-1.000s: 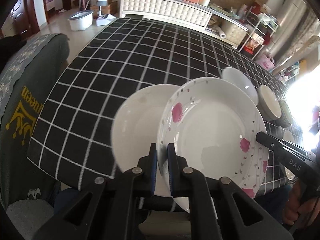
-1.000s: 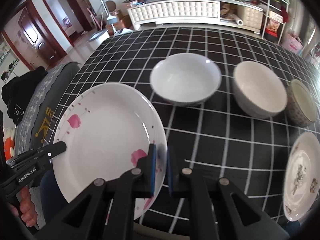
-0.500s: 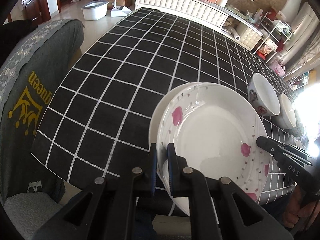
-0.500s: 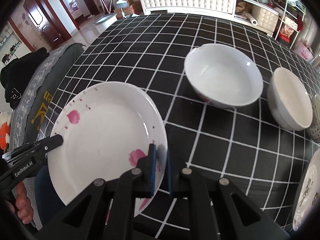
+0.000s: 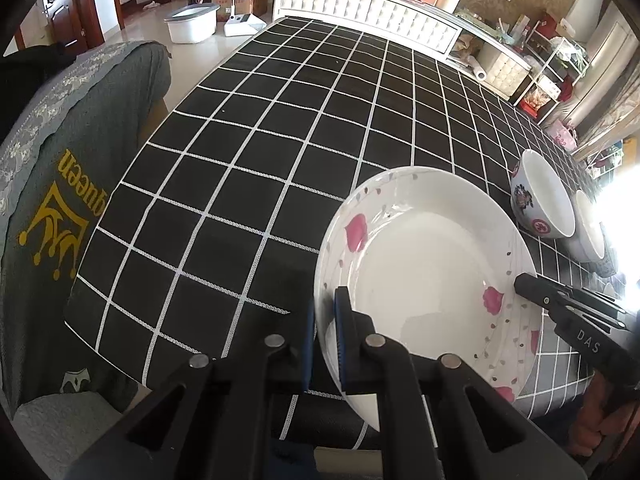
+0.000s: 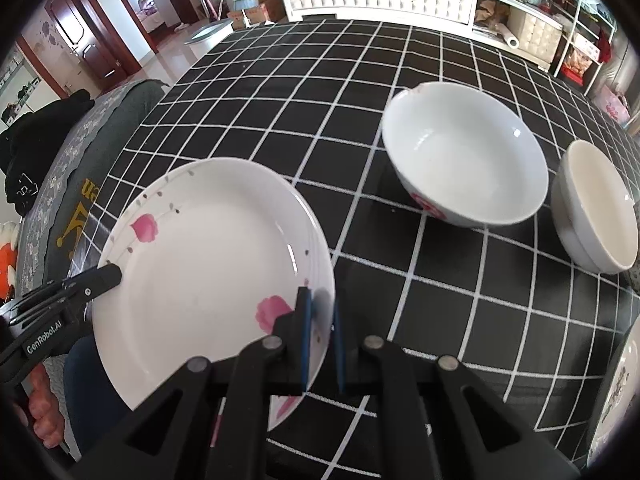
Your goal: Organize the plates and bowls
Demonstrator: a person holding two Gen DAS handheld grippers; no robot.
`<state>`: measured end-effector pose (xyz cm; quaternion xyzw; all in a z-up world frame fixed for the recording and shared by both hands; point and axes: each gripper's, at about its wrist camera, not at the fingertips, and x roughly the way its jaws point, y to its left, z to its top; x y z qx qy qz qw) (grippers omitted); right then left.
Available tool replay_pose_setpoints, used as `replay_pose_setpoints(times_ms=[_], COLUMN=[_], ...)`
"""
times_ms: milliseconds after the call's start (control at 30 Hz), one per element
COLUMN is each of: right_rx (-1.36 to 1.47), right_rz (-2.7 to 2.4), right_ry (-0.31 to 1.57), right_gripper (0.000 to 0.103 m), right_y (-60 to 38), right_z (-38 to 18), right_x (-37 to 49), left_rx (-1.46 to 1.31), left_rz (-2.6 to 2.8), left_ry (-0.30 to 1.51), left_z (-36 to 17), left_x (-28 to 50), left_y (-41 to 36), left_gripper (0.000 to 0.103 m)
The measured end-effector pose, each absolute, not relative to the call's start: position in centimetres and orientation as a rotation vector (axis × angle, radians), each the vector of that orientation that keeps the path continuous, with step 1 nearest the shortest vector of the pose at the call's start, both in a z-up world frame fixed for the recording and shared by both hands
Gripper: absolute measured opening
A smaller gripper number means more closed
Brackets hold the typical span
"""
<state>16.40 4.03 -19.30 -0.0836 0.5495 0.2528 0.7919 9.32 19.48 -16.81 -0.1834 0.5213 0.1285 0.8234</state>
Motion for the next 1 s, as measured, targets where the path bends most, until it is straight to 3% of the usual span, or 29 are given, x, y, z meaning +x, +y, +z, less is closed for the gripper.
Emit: replay_pose_setpoints(times_ms=[333,467,533,600,667,833,933,1000], right_rx=[-0.261,-0.293,-0.295,-0.311,-0.296,-0.232,-0.208,-0.189], right_rz=[0.520,0.493,0.483,0.460,0.458,0.447,0.447,0.444], right_ry=[1.136,1.122,1.120,1.107,1.079,1.021,1.001,0.984], right_gripper=[0.014,0.019,0.026,0.054,0.064,0.069,0.070,0.070], right_y=[4.7,4.9,4.7,4.5,4.1,2.4,1.5,0.6], right_z=[-19.0,-18.8,-18.7,-18.5,-17.8,-15.7,-14.6,-13.8], right_x=[15.9,15.5,15.5,15.3,14.9,14.5,14.3,13.9], left_rx=[-0.374,-0.327,-0.308,-0.317,-0.326,-0.315,-0.307,-0.306], left_rz=[0.283,0.299,0.305,0.306,0.297,0.260,0.234,0.212], left_ry=[1.107,1.083,1.074,1.073,1.067,1.033,1.004,0.978], left_z=[-17.1,-16.4,-16.1,-15.8,-15.6,-14.1,-12.6,-11.6], left_x=[9.4,8.8,8.7,8.6,8.6,8.6,8.5,8.4], left_y=[19.3,18.8,18.8,18.9,18.9,17.5,16.2,15.5], left_gripper=[0.009,0.008,0.008,0.008,0.008,0.009,0.025,0.028])
